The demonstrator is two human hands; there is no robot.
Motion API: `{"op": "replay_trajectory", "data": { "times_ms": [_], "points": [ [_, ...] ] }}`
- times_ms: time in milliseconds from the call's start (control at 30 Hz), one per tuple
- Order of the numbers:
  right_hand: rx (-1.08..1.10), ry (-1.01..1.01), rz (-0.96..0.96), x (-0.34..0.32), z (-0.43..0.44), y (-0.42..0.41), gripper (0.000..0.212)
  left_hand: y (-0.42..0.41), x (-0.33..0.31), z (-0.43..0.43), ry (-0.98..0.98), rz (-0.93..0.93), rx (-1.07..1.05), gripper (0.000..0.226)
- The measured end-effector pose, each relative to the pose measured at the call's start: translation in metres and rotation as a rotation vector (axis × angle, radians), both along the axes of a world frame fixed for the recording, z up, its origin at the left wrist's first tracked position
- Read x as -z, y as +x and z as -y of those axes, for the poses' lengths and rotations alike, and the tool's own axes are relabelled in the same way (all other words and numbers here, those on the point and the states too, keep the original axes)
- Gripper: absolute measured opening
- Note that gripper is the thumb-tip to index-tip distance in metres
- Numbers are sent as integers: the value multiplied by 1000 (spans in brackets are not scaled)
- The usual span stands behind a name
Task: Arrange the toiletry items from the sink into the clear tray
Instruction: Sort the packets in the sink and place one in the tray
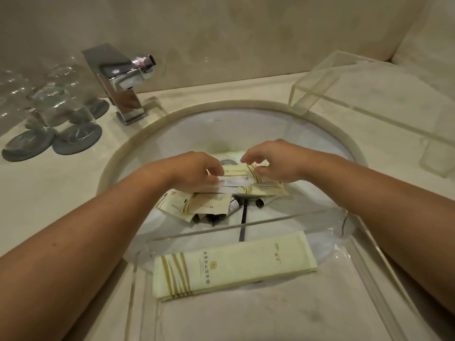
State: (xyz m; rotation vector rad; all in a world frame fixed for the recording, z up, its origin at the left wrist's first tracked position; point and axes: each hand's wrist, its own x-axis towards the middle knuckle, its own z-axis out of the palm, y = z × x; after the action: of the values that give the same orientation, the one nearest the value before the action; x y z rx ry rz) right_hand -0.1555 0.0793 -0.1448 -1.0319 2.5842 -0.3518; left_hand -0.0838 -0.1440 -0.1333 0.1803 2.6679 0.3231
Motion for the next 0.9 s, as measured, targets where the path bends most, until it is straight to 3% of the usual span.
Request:
{"op": "replay_trajectory", "data": {
  "times_ms": [133,533,767,900],
  "points": [
    [-15,25,7,9,10,-16,38,-12,9,-3,-18,59,10,39],
    [-40,74,-9,29,21,-26,45,-14,12,2,26,219,-11,24],
    [-37,110,-19,39,29,-27,71,-14,14,5,90,193,-56,21],
    [-23,114,-48,42,30,-27,71,-16,16,11,155,142,-113,15]
  ]
}}
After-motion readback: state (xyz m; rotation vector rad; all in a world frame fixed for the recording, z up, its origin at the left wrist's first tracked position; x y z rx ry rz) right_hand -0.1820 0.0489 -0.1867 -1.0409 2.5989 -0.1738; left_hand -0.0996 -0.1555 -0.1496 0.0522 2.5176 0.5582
